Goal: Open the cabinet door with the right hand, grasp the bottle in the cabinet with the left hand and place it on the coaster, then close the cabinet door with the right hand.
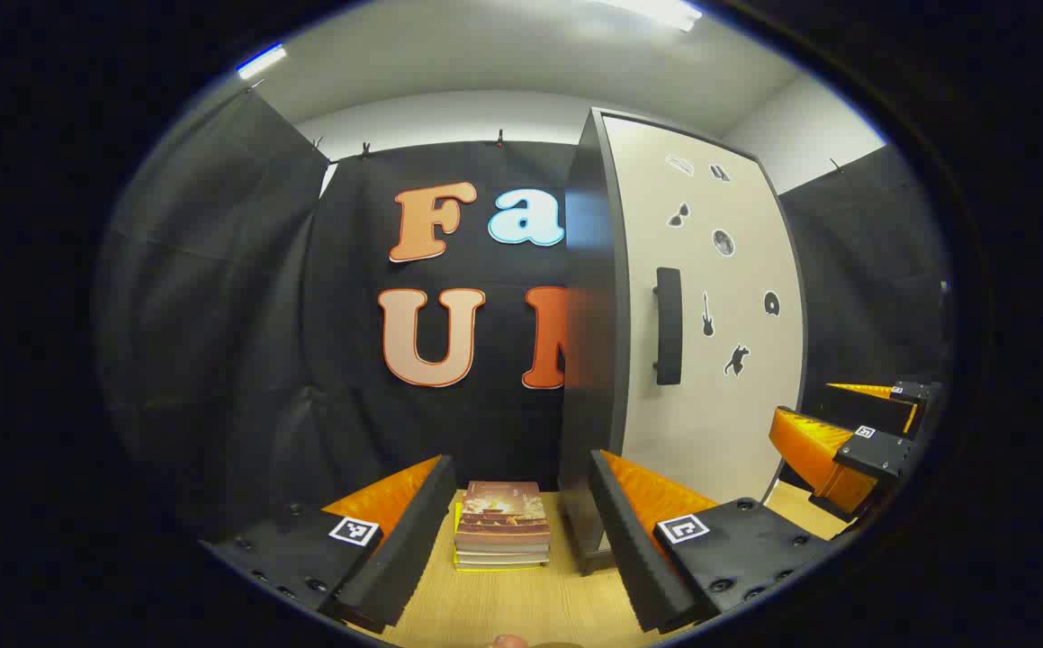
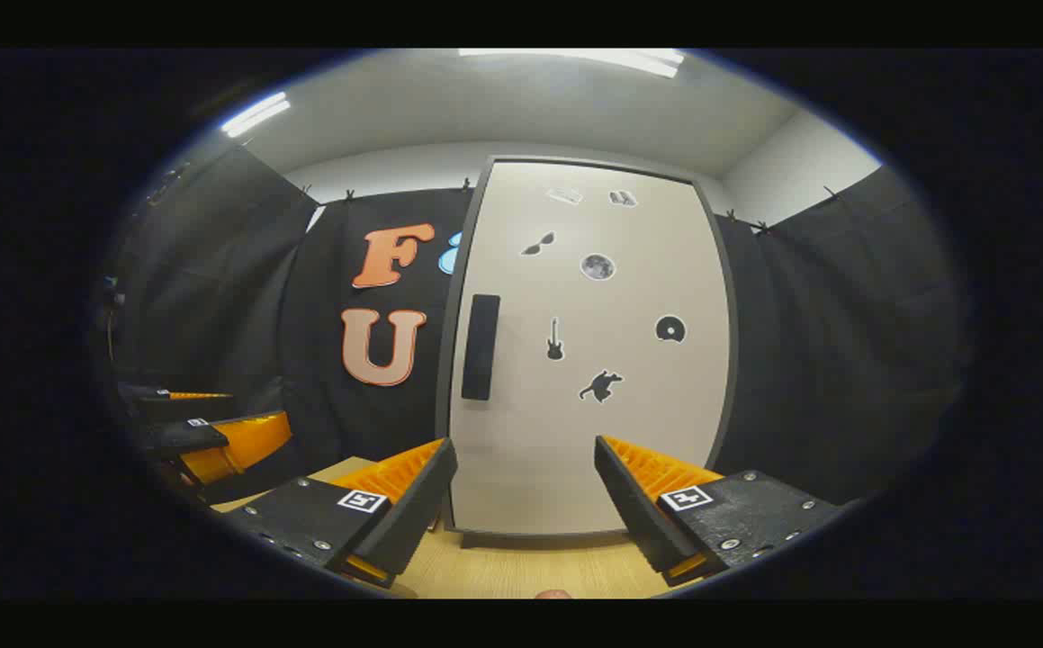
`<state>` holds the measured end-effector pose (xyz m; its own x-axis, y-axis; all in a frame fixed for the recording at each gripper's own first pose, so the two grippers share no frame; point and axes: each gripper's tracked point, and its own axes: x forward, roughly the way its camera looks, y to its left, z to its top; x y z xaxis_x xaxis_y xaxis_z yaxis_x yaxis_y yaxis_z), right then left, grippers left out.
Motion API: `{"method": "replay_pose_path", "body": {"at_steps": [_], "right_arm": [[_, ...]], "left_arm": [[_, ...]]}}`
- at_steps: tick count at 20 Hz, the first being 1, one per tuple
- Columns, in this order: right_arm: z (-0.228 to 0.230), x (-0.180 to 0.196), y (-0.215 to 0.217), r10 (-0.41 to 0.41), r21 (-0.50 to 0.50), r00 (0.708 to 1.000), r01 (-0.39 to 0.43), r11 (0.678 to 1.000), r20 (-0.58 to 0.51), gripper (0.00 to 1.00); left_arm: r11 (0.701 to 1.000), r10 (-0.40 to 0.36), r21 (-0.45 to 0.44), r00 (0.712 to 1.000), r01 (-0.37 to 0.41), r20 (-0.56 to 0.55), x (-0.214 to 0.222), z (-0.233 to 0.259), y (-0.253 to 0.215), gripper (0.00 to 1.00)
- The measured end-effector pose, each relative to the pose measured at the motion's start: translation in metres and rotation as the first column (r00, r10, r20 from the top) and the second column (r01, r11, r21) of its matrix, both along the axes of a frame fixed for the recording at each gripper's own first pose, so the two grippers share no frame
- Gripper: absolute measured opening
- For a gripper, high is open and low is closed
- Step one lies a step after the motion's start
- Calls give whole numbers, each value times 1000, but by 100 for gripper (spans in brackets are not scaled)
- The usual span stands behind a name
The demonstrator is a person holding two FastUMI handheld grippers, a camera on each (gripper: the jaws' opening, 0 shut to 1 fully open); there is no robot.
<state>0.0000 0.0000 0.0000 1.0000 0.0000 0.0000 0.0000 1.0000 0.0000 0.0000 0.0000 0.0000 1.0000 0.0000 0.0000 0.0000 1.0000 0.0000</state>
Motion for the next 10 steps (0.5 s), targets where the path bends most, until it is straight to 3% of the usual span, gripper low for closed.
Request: {"method": "replay_pose_path", "body": {"at_steps": [10], "right_arm": [[13,4,22,18,2,1000,-18,1000,9,95]], "left_arm": [[1000,8,-17,1000,-8,2,-4,-5,18,96]]}}
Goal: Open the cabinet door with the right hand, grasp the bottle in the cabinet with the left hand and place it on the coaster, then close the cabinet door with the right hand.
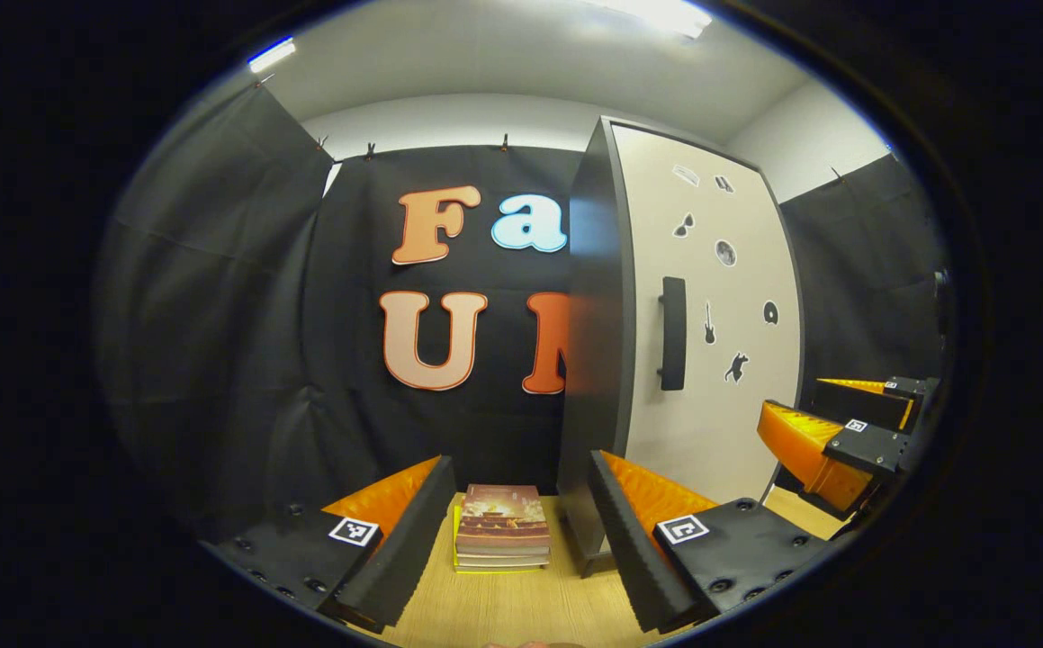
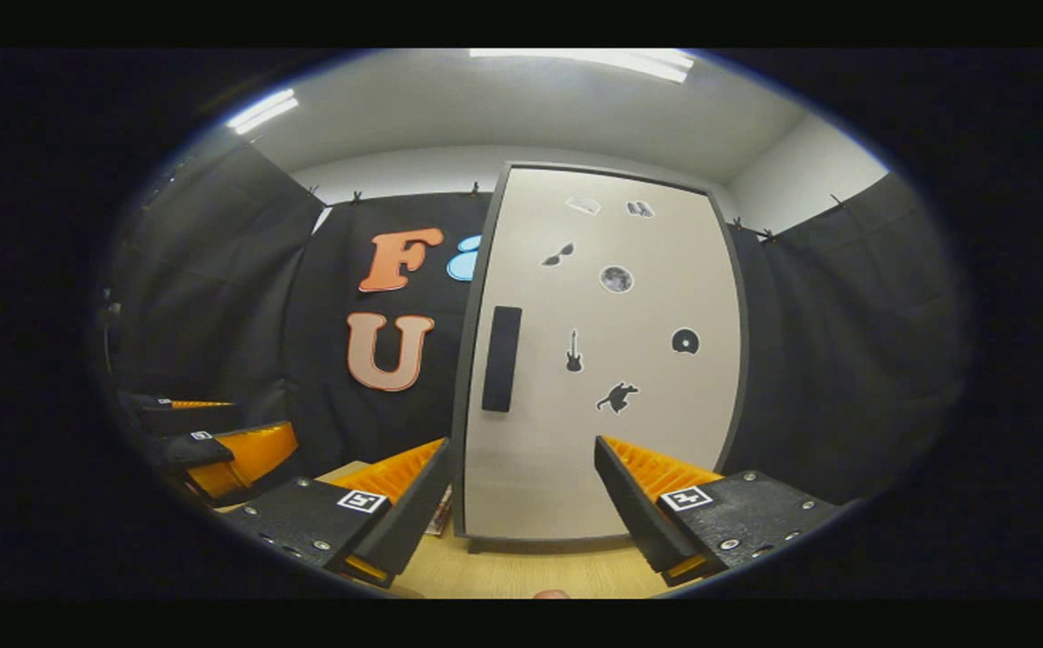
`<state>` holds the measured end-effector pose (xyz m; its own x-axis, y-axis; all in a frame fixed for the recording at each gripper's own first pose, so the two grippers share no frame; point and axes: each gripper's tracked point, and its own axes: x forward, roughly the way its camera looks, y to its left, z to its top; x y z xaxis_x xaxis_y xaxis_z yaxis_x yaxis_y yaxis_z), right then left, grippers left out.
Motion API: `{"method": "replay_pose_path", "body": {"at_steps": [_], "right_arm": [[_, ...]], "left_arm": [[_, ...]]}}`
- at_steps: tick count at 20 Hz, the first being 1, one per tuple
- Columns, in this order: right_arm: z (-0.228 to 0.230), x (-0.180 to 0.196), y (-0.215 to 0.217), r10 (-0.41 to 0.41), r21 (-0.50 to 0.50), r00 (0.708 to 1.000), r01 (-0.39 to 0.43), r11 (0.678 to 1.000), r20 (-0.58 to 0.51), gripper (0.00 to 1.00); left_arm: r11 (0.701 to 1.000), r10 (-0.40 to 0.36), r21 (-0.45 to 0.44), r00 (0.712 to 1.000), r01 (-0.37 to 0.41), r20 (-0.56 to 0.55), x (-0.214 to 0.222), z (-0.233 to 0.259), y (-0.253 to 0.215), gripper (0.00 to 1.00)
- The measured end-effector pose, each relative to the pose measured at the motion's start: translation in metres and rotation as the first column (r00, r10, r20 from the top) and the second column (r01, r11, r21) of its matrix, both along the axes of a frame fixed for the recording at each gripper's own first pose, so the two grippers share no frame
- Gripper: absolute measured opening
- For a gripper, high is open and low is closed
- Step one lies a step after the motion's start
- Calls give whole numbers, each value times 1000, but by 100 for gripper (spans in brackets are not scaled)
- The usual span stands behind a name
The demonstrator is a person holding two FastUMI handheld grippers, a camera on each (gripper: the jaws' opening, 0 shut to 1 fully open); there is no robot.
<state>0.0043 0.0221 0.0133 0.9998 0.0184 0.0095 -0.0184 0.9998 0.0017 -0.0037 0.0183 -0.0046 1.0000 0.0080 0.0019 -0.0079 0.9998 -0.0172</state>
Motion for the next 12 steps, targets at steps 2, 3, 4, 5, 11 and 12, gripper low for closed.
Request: {"method": "replay_pose_path", "body": {"at_steps": [2,3,4,5,11,12], "right_arm": [[1,3,2,5,-6,1000,-5,1000,1,97],[1,5,3,9,-10,1000,-9,1000,-4,97],[0,7,5,13,-14,1000,-13,1000,-7,94],[0,9,5,15,-19,1000,-15,1000,-9,95],[-2,30,4,18,-12,1000,-18,1000,-19,95],[-1,35,3,15,-5,1000,-15,1000,-18,95]], "left_arm": [[1000,15,-6,1000,-15,-6,2,0,4,99],[1000,23,-4,1000,-23,-4,3,1,7,99],[1000,30,3,1000,-30,-3,4,1,8,99],[999,40,10,999,-39,-1,5,2,11,99],[998,53,41,999,-53,7,13,4,9,96],[998,49,41,999,-49,0,16,2,6,96]]}}
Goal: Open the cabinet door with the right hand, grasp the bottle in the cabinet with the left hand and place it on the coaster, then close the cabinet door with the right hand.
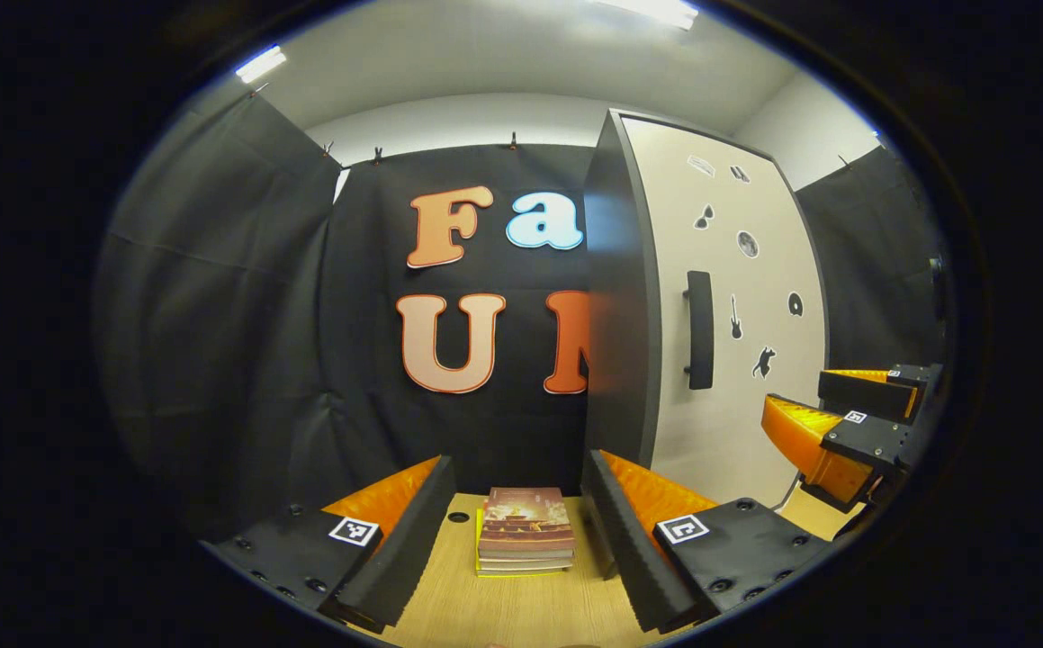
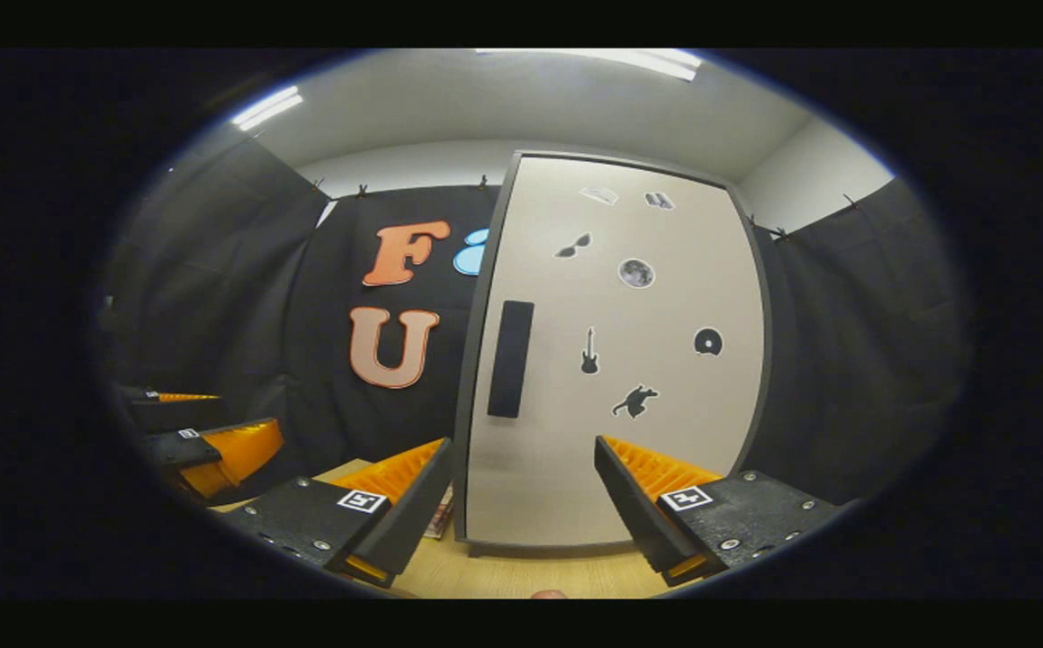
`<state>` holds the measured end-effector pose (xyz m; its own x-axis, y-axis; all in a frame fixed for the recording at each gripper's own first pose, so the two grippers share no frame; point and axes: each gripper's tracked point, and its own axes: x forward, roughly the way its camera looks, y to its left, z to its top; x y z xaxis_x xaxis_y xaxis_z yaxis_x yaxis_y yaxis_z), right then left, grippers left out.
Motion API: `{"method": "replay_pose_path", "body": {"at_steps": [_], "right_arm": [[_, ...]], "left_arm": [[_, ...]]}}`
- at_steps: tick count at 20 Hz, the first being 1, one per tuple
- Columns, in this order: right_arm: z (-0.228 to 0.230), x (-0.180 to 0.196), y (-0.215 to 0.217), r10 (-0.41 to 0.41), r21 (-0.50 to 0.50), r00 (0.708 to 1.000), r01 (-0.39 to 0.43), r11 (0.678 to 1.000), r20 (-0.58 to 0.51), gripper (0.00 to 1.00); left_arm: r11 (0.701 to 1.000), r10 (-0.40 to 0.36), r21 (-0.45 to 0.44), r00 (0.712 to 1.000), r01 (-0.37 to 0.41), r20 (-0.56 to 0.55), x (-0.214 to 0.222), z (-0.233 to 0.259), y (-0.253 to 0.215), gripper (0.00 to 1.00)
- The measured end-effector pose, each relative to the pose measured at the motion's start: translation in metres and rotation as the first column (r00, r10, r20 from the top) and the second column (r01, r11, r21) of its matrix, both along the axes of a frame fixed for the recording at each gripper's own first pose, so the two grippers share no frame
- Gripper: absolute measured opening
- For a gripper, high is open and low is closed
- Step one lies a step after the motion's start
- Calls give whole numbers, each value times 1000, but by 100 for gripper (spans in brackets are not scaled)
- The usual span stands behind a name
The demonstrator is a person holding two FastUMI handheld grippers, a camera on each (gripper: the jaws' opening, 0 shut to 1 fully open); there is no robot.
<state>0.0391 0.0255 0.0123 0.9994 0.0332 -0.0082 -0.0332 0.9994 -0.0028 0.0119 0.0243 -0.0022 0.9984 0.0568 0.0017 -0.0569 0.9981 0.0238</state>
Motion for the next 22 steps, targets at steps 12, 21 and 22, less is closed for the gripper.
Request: {"method": "replay_pose_path", "body": {"at_steps": [12,21,22], "right_arm": [[12,90,17,25,66,999,-23,998,-22,92],[16,138,25,-10,131,998,18,991,-59,65],[15,140,23,-23,133,998,31,991,-62,59]], "left_arm": [[999,33,-8,999,-34,-30,12,-15,11,96],[997,63,-31,997,-65,-46,13,-25,31,99],[997,64,-34,997,-66,-47,13,-25,34,97]]}}
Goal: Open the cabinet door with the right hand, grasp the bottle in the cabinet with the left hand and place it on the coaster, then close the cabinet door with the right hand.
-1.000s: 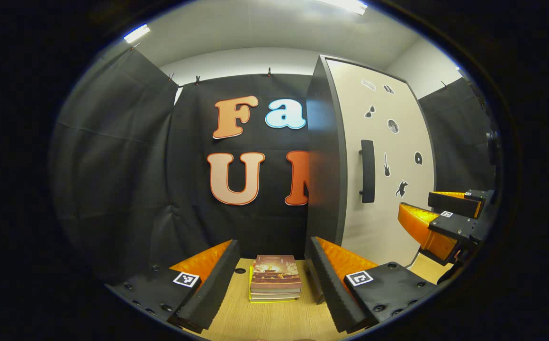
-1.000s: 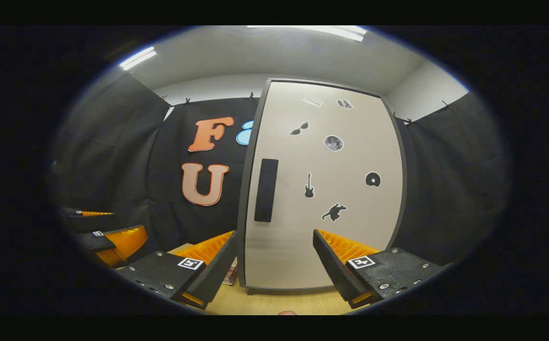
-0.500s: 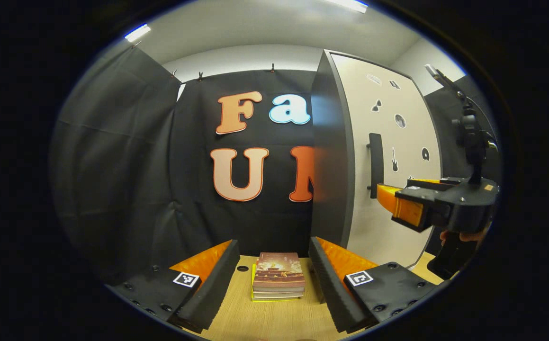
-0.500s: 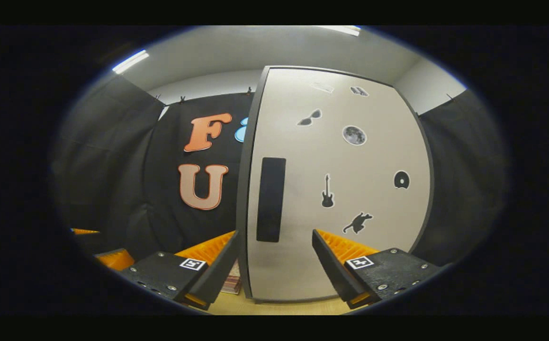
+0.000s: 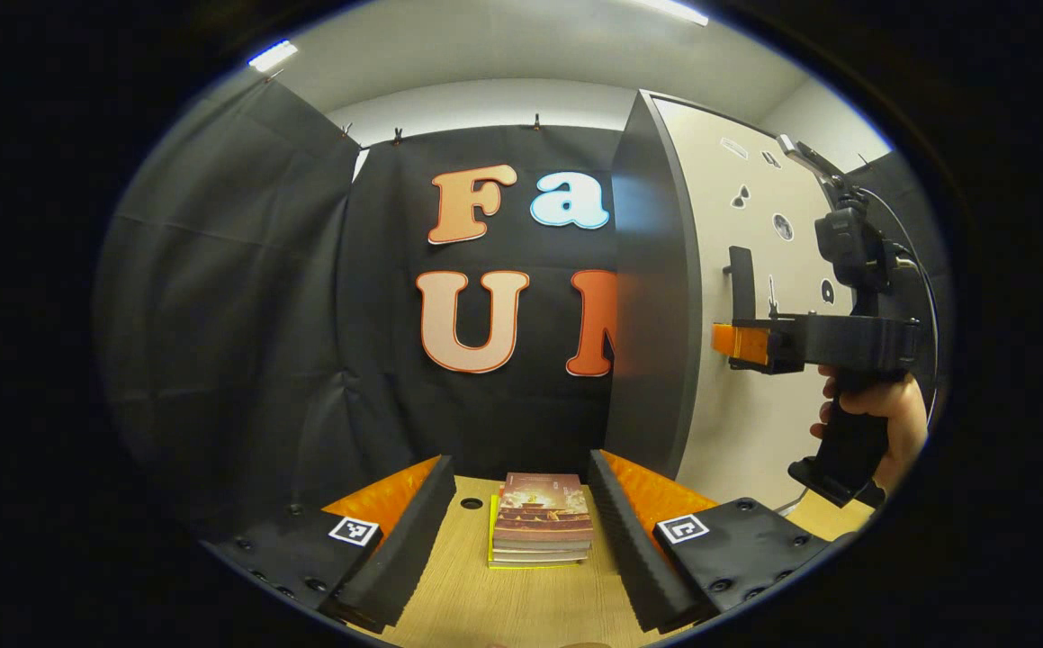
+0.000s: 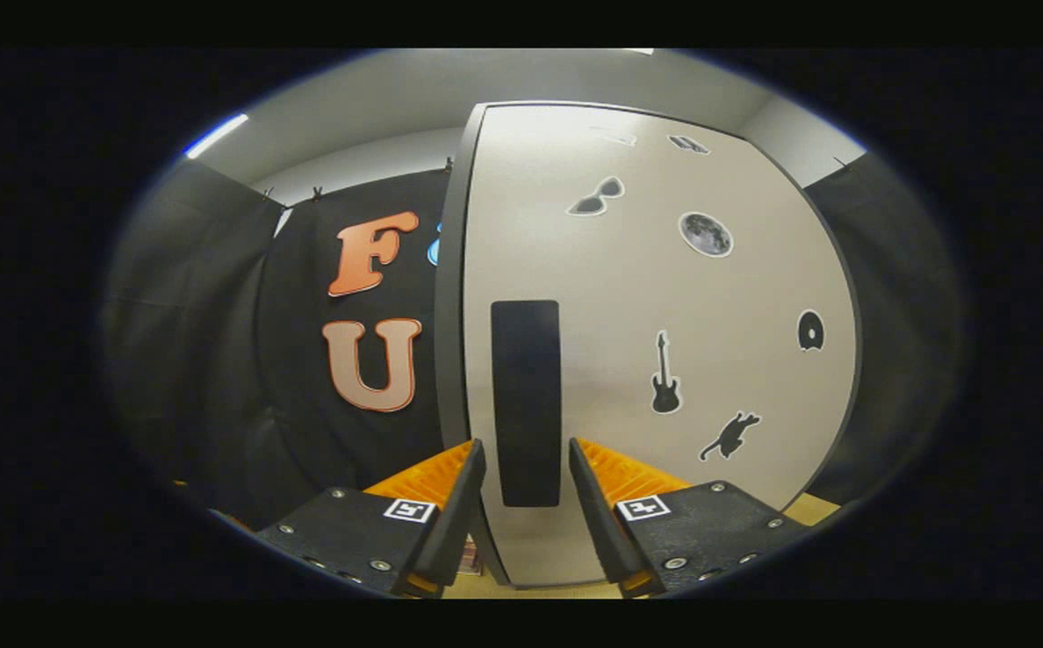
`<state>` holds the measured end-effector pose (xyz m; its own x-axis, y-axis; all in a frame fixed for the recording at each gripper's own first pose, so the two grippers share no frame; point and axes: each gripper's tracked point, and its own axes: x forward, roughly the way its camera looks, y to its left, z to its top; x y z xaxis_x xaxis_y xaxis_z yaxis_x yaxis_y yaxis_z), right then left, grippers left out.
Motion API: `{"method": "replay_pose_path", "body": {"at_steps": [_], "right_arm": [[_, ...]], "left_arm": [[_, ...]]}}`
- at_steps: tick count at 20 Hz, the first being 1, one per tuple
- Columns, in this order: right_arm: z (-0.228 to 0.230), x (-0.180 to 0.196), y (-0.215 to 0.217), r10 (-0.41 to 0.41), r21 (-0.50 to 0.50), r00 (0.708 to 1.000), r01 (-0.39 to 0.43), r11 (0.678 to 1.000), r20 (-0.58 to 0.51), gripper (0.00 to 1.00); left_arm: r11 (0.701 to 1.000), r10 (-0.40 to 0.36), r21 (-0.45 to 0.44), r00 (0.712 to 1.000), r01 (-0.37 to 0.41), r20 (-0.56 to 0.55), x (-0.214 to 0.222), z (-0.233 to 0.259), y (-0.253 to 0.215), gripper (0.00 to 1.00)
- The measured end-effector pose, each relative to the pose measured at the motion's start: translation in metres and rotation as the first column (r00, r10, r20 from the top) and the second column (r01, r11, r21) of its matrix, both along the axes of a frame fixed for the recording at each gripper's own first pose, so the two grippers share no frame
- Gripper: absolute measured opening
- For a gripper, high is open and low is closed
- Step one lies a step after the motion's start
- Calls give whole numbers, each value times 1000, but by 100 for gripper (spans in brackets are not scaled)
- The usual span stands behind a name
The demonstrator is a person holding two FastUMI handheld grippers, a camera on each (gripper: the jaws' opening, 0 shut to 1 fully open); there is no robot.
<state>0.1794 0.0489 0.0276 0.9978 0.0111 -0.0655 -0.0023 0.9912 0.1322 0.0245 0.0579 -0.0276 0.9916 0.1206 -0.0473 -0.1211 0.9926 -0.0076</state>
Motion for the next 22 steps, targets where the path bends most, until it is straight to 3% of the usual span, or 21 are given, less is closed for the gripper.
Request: {"method": "replay_pose_path", "body": {"at_steps": [1,5,12,14,16,20,22], "right_arm": [[-1,2,-1,-10,4,1000,10,1000,-2,51],[-3,4,1,-20,37,1000,21,999,-14,37],[-1,-3,-1,-40,55,999,39,998,18,19],[0,-8,-3,-53,53,998,52,997,26,17],[0,-13,-7,-72,40,997,70,997,28,22],[1,-24,-16,-79,41,996,77,996,34,16],[2,-30,-19,-67,46,997,65,997,36,21]], "left_arm": [[1000,-1,-3,1000,1,0,1,-1,1,99],[1000,-13,-8,1000,13,-3,0,-3,8,99],[997,-78,10,997,78,-24,11,-7,21,96],[994,-109,12,994,109,-23,21,-6,21,96],[991,-128,24,992,129,-14,27,-1,20,99],[989,-145,30,989,145,-4,16,5,1,96],[987,-158,20,987,158,-4,-1,4,-16,97]]}}
